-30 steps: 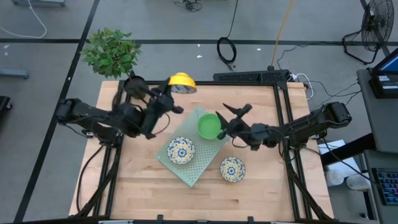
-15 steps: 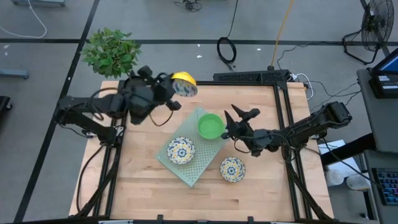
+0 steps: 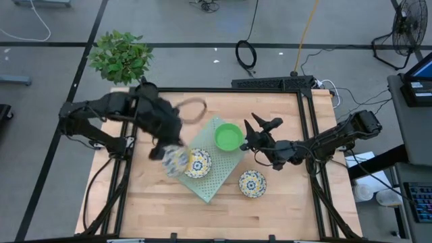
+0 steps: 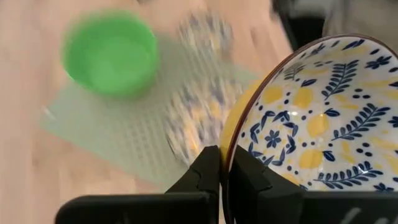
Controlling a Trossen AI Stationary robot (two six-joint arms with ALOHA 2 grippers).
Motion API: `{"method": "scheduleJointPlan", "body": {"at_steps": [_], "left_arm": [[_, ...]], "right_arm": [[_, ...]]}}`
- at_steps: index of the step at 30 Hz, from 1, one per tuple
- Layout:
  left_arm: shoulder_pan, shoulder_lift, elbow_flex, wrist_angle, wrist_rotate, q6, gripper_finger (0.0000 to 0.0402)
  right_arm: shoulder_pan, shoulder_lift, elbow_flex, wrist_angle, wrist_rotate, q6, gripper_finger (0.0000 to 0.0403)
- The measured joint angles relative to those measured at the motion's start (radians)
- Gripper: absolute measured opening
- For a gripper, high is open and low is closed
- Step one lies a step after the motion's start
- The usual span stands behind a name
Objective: Pick & Place Mini bowls
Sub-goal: Stack the bottom patterned bowl on the patterned bowl on the shelf
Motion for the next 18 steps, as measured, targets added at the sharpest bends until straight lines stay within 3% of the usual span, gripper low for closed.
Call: {"method": "scheduleJointPlan", "body": {"at_steps": [6,15,18], "left_arm": [[-0.110,0.073,-0.018,0.007,-0.137,-0.018,0.0012],[-0.073,0.219,0.005,0.035,-0.114,0.118,0.0012],[-0.033,0.252,0.018,0.040,-0.057,0.137,0.0012]], "right_arm": [[0.000,0.000,0.000,0.000,0.000,0.017,0.0171],[0.000,0.000,0.000,0.000,0.000,0.020,0.0167],[0.000,0.000,0.000,0.000,0.000,0.020,0.0167]]}}
